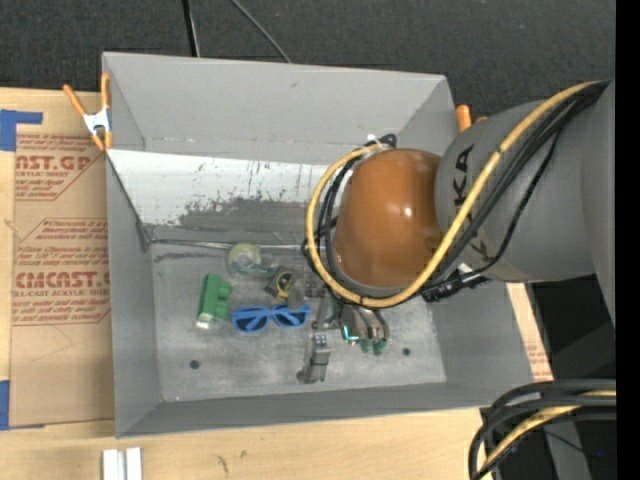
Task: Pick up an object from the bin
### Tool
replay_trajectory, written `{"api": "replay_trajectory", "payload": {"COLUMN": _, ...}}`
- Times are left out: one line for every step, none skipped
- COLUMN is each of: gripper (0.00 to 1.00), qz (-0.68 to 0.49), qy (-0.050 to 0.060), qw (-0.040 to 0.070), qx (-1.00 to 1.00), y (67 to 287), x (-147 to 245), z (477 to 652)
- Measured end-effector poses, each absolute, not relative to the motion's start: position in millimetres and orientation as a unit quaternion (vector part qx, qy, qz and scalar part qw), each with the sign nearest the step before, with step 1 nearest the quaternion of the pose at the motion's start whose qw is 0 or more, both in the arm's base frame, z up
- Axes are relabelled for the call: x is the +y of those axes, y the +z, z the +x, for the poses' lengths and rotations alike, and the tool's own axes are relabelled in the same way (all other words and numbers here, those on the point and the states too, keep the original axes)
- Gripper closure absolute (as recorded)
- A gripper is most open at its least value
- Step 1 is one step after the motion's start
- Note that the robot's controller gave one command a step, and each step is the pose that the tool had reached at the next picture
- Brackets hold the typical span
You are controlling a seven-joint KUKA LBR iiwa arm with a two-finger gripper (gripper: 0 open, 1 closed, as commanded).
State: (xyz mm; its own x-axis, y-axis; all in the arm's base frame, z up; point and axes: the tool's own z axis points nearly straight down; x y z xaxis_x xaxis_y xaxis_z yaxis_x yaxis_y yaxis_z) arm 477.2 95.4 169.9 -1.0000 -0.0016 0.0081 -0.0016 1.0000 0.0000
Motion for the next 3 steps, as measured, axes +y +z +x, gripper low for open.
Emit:
{"api": "replay_trajectory", "payload": {"gripper": 0.0, "qz": -0.023, "qy": -0.001, "qw": -0.001, "qx": -1.0, "y": 78, "x": 107, "z": 549.6}}
{"api": "replay_trajectory", "payload": {"gripper": 1.0, "qz": -0.023, "qy": -0.001, "qw": -0.002, "qx": -1.0, "y": 83, "x": 108, "z": 549.5}}
{"api": "replay_trajectory", "payload": {"gripper": 1.0, "qz": -0.018, "qy": -0.001, "qw": -0.005, "qx": -1.0, "y": 261, "x": 101, "z": 552.8}}
